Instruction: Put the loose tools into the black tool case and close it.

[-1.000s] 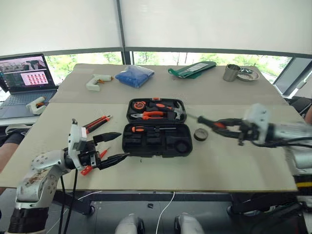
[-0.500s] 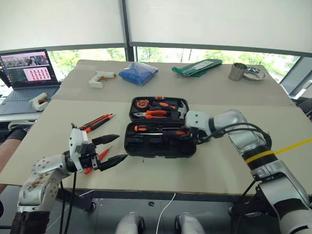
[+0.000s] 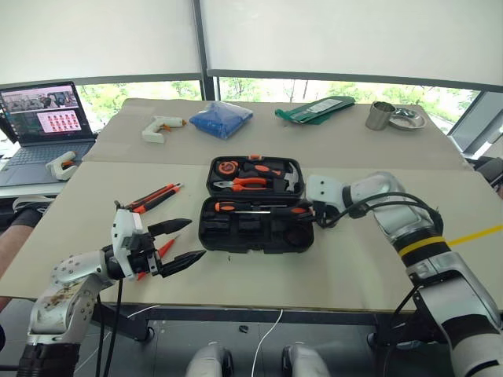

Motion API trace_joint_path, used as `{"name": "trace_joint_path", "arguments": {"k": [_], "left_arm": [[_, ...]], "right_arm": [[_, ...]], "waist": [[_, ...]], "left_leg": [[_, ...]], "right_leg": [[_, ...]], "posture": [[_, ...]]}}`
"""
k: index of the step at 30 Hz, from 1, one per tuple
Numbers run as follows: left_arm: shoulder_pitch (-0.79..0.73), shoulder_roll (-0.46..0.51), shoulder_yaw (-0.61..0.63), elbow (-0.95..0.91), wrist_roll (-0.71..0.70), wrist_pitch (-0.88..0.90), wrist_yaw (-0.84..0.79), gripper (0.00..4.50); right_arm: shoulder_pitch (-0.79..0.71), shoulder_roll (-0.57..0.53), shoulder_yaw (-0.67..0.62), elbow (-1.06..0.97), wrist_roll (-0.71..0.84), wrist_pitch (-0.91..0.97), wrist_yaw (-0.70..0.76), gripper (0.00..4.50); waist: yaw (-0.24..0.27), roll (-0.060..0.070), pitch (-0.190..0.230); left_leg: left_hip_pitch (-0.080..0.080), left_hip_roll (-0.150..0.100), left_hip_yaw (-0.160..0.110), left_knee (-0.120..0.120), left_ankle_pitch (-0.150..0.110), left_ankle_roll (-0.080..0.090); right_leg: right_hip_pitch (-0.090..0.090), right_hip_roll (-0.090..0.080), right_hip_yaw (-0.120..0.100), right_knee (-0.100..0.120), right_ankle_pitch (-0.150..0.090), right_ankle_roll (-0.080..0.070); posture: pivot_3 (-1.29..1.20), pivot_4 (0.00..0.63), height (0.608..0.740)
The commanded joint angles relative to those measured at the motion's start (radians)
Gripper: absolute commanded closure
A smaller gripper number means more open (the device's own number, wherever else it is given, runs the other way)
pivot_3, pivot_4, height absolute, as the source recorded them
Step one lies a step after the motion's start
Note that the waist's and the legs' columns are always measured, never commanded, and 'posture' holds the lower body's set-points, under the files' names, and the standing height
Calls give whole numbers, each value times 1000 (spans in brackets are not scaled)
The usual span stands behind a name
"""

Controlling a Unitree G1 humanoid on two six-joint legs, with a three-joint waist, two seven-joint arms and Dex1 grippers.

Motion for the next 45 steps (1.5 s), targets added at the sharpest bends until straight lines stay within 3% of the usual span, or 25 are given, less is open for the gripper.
{"name": "trace_joint_path", "arguments": {"k": [1,5,6,10,13,19,37,41,45], "left_arm": [[-7,-5,2,-16,-2,-28,0,0],[1,-11,0,-22,9,-31,8,0],[3,-12,0,-22,12,-31,10,0],[20,-13,14,-23,12,-37,13,0],[30,-11,19,-29,8,-37,20,0],[16,-10,6,-50,5,-17,50,0],[12,-3,-5,-114,9,40,125,0],[14,-2,4,-105,13,33,131,0],[32,-11,72,-76,-27,52,165,0]], "right_arm": [[-18,24,-3,9,-9,-18,-6,3488],[-36,23,-29,30,0,-110,-21,1916],[-55,23,-49,31,18,-129,-19,1739],[-120,9,-100,25,71,-93,23,1739],[-110,73,-157,-18,171,35,21,2542],[-34,166,-141,-6,125,59,-105,4454],[18,243,29,129,-69,-45,-174,4454],[-1,265,-31,127,-32,-51,-208,4454],[6,263,-158,45,99,30,-192,4454]], "waist": [[0,0,0],[-1,0,0],[-2,0,0],[-2,0,1],[-3,0,1],[-1,0,1],[-7,0,1],[-21,0,1],[-28,0,1]], "left_leg": [[0,0,0,0,0,0],[0,0,0,0,0,0],[0,0,0,0,0,0],[0,0,0,0,0,0],[0,1,0,0,0,0],[1,1,0,0,0,-1],[4,1,0,-1,1,-2],[8,2,0,-4,2,-3],[9,2,0,-8,4,-6]], "right_leg": [[0,0,0,0,0,0],[0,0,0,0,0,0],[0,0,0,0,0,0],[0,0,0,0,0,0],[0,1,0,0,0,0],[0,1,0,1,0,-1],[2,1,0,2,-1,-2],[4,2,1,2,-1,-3],[3,2,1,3,-1,-4]], "posture": [[0,150,739],[0,150,739],[0,150,739],[0,150,739],[0,150,739],[0,150,739],[0,150,739],[0,150,739],[0,150,739]]}}
